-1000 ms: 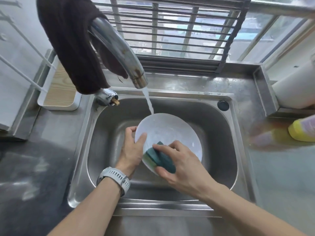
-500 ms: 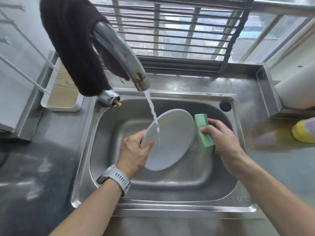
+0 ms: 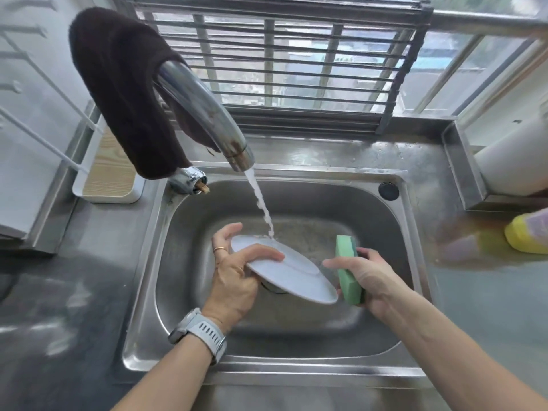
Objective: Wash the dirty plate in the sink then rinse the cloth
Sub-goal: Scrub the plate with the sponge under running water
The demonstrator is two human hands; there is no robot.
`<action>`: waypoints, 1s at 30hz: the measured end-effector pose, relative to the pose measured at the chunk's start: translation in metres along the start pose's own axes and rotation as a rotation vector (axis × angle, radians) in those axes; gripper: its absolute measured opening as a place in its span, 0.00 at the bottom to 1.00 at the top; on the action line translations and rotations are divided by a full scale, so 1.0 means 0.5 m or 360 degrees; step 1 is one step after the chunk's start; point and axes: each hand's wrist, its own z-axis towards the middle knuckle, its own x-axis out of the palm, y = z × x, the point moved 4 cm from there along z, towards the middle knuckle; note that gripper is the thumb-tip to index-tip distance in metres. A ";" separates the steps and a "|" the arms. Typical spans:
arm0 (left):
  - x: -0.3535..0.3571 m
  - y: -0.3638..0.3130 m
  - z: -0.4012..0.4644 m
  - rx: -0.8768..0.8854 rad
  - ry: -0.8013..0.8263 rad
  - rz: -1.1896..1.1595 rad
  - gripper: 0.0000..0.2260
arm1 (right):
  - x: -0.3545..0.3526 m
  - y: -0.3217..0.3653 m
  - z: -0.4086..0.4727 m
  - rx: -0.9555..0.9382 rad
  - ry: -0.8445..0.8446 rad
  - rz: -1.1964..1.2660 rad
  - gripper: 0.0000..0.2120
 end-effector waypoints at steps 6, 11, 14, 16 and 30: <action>-0.007 -0.029 -0.005 -0.0277 0.0081 -0.0453 0.27 | 0.014 -0.012 0.033 0.0093 0.0039 0.0008 0.34; -0.008 -0.032 0.008 -0.0693 0.0390 -0.1370 0.26 | 0.001 -0.005 0.029 -0.0148 -0.0041 -0.0005 0.39; -0.011 -0.034 0.017 -0.0716 0.0232 -0.1295 0.14 | 0.010 -0.008 0.005 -0.0335 -0.0081 -0.0209 0.33; -0.004 -0.026 0.022 -0.0676 0.0152 -0.1079 0.16 | 0.021 -0.005 -0.029 -0.0595 -0.0143 -0.0474 0.29; -0.017 -0.016 0.024 -0.0490 -0.0077 -0.0582 0.15 | 0.225 0.142 -0.039 -0.1753 -0.0056 -0.1097 0.21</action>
